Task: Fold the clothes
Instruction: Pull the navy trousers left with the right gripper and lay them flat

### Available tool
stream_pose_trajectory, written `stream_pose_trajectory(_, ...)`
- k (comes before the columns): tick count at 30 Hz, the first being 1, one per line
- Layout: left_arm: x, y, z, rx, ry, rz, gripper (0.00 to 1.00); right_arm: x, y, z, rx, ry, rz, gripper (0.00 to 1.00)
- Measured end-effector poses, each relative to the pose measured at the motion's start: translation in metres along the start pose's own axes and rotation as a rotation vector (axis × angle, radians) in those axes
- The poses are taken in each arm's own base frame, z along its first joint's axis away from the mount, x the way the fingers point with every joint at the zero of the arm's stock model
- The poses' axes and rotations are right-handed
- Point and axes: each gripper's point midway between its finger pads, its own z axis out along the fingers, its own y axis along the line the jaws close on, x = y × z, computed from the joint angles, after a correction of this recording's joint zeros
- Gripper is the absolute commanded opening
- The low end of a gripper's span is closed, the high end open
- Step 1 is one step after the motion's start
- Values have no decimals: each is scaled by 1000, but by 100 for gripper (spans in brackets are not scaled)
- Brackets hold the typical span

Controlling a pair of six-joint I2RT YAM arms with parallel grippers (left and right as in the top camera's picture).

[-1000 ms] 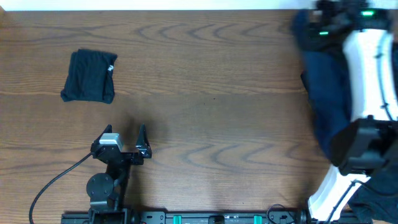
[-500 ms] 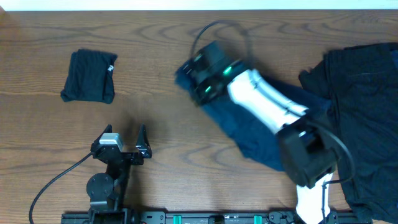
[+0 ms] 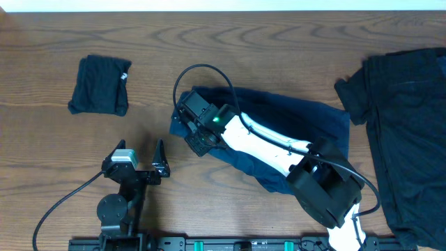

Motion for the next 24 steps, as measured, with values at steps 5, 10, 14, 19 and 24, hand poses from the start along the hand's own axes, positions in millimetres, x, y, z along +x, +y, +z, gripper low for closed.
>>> stream_pose_trajectory(5, 0, 0, 0, 0, 0, 0, 98, 9, -19, -17, 29, 55, 9, 62)
stream_pose_trajectory(10, 0, 0, 0, 0, 0, 0, 98, 2, -59, -79, 64, 0, 83, 71)
stream_pose_trajectory(14, 0, 0, 0, 0, 0, 0, 98, 0, -89, -140, 83, -80, 158, 84)
stream_pose_trajectory(19, 0, 0, 0, 0, 0, 0, 98, 25, -100, -173, 64, -33, 194, 78)
stream_pose_trajectory(24, 0, 0, 0, 0, 0, 0, 98, 53, -129, -176, 99, 51, 277, 8)
